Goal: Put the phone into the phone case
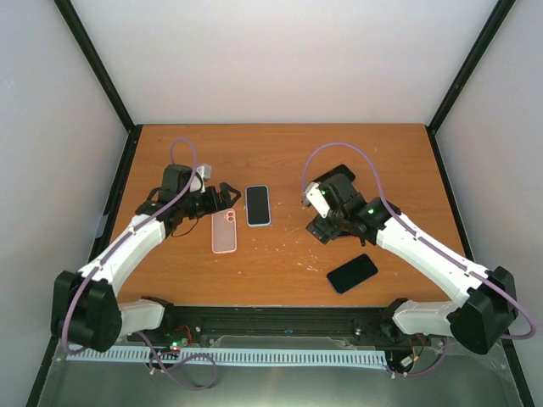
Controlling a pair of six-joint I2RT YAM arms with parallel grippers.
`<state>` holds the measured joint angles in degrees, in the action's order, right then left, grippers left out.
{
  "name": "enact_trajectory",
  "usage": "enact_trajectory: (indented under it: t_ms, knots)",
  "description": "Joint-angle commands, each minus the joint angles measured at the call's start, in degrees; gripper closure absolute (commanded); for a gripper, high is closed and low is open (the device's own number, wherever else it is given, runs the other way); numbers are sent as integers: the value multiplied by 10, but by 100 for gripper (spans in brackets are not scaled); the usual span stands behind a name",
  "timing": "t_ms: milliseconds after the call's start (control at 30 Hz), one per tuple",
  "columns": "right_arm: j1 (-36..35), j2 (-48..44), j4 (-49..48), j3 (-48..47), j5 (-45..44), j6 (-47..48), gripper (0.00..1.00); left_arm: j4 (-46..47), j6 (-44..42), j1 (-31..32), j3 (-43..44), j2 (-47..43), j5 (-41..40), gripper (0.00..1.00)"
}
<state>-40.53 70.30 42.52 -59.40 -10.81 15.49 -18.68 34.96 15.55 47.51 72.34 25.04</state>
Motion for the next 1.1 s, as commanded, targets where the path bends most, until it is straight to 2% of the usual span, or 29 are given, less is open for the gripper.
enact_trajectory:
  t_ms: [0,133,467,900,1067]
  knots:
    - [53,25,41,-14,51,114,3,-30,-63,2,31,-52,-50,1]
    - [95,63,69,-11,93,159,3,-38,-81,2,23,-78,-84,1]
    - [193,170,76,-10,110,230,2,-49,-99,2,22,-98,-70,1]
    - [207,294,55,-65,57,270,0,-63,-128,2,23,-119,-112,0]
    - [206,322,54,-74,62,276,0,-62,-133,2,24,-119,-114,1]
